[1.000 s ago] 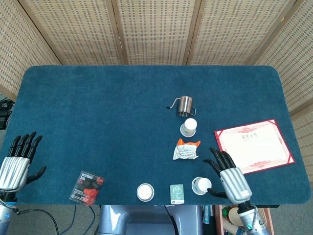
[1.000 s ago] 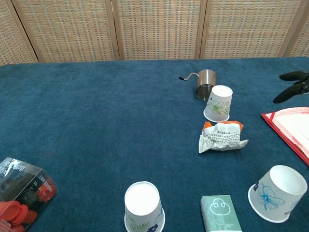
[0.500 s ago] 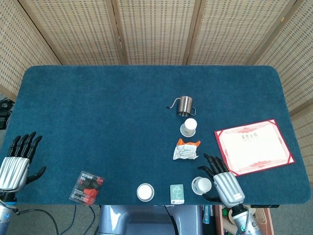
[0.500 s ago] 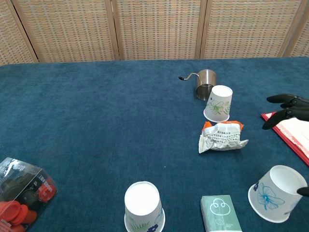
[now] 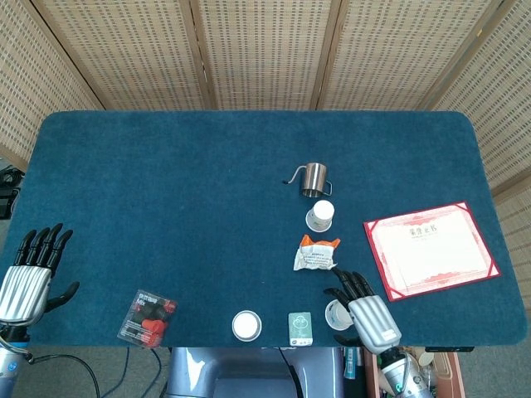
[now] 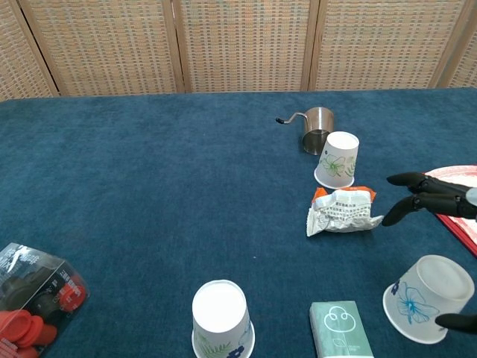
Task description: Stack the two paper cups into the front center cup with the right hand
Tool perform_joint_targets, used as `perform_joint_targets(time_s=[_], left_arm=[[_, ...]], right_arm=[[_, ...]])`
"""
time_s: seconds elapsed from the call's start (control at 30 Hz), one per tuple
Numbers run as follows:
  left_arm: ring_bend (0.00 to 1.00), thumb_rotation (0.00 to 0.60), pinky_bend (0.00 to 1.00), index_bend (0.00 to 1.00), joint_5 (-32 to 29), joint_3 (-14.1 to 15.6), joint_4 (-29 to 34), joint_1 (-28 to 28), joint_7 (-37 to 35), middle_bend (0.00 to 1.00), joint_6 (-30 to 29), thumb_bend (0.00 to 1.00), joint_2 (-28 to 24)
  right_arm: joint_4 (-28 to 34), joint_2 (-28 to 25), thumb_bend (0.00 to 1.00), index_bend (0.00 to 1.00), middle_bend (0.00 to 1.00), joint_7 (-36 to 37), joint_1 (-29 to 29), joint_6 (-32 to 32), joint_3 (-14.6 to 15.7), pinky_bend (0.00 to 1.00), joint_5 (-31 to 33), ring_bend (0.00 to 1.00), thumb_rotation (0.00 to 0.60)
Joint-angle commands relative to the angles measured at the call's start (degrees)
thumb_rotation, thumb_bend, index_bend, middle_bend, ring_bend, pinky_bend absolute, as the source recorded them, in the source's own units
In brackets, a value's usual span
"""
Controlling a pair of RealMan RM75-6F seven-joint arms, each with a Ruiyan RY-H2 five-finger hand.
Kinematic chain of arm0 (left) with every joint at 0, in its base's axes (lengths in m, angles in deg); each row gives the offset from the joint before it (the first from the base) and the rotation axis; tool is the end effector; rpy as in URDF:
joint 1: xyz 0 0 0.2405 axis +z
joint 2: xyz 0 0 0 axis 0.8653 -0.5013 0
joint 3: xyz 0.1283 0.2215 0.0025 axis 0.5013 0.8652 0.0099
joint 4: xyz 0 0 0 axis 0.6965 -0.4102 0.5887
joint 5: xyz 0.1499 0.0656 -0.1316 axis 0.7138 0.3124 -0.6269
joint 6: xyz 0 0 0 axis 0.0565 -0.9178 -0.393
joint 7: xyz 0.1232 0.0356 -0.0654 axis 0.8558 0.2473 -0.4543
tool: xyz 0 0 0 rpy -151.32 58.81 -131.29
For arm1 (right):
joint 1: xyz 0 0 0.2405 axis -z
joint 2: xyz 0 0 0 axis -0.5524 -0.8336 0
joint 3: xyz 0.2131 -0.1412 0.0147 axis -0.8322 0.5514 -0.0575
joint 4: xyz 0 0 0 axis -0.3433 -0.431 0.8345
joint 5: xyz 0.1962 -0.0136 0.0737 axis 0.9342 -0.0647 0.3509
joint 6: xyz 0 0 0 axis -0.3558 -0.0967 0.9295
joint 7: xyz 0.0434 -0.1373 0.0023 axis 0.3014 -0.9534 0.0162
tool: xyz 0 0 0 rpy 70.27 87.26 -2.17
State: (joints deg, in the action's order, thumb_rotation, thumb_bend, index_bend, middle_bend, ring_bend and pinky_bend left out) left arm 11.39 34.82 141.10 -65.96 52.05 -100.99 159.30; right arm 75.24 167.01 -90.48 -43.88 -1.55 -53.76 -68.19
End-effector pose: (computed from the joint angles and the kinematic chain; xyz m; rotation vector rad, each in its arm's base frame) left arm -0.2959 0.1807 0.1288 -1.4900 -0.7490 -0.8886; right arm -0.1914 -0.1605 0.0230 1.7338 -1.1905 1.0188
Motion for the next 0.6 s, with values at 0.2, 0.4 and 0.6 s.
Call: perform_joint_targets(time_s=[0.2, 0.4, 0.6], left_arm=[[0.00, 0.600, 0.00, 0.00, 0.3, 0.2, 0.1, 0.0, 0.4, 0.00, 0.1, 0.26, 0.1], [0.00, 0.600, 0.00, 0.00, 0.4, 0.1, 0.0, 0.0, 0.2, 0.00, -0.1, 0.26, 0.2], [0.00, 0.600, 0.00, 0.00, 0.3, 0.1, -0.1, -0.1, 0.1, 0.00, 0.0, 0.26, 0.2]], right_arm=[[-1.6, 0.6, 0.05, 0.30, 0.00, 0.7, -0.7, 1.0, -0.8, 0.00, 2.5, 0.00, 0.600], [-2.2, 0.4, 0.05, 0.31, 0.00, 1.1, -1.0, 1.4, -1.1, 0.00, 3.8, 0.00, 0.600], [-2.7, 0.1, 0.05, 0.31, 0.00, 1.5, -1.2, 1.5, -1.1, 0.00, 4.9, 0.00, 0.600]])
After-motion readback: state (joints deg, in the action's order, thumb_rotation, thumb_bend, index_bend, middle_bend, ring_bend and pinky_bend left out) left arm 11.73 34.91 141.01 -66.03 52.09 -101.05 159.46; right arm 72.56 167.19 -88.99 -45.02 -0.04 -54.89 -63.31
